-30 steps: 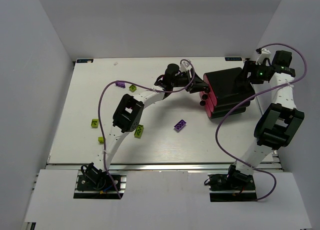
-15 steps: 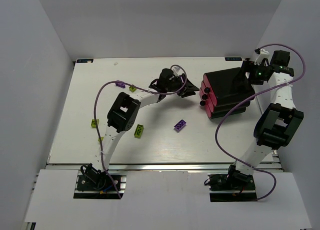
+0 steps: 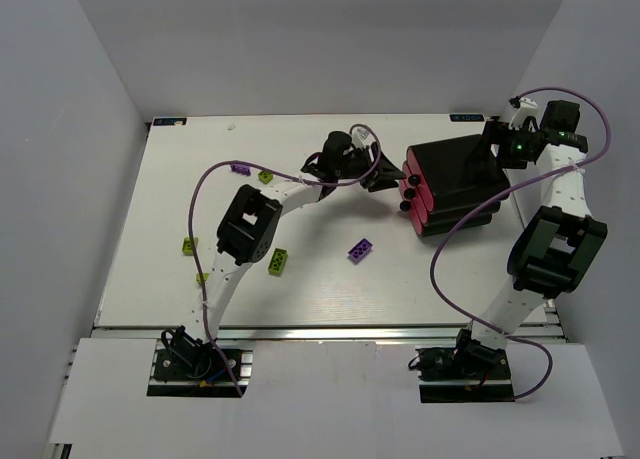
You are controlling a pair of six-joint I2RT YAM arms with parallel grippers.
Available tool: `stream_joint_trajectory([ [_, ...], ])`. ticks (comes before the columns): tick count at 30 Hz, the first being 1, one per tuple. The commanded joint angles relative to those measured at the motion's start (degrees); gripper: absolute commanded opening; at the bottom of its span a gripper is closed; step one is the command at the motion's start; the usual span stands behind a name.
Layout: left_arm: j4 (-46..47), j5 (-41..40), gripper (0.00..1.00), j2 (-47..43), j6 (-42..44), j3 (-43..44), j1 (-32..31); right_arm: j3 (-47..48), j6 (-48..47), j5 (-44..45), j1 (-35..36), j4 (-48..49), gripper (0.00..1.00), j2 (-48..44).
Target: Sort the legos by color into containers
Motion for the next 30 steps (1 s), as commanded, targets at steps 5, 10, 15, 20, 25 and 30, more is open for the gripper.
stream_joint_trajectory([
  [5, -1.6, 3.9, 0.57, 0.7, -0.4, 2.8, -1.2, 0.6, -0.4, 1.8, 0.6, -3.5, 0.89, -1.0],
  [10, -2.3, 4.5, 0.56, 1.1, -0.1, 2.2, -2.3, 0.6, -0.4, 1.8, 0.6, -3.6, 0.89, -1.1],
  [15, -3.1, 4.5, 0.56, 2.3, -0.2, 4.2, -2.8, 0.1, -0.4, 1.8, 0.7, -3.8, 0.89, -1.5],
  [20, -5.3, 4.4, 0.55, 4.8, -0.2, 7.6, -3.9, -0.7, -0.4, 1.6, 0.7, -3.6, 0.89, -1.9],
  [25, -5.5, 3.6, 0.54, 5.0, -0.2, 7.5, -3.9, -1.4, -0.4, 1.5, 0.8, -3.2, 0.89, -2.5],
  [30, -4.6, 2.9, 0.38, 4.8, -0.7, 7.2, -3.9, -1.9, -0.5, 1.6, 0.7, -3.0, 0.89, -2.8],
])
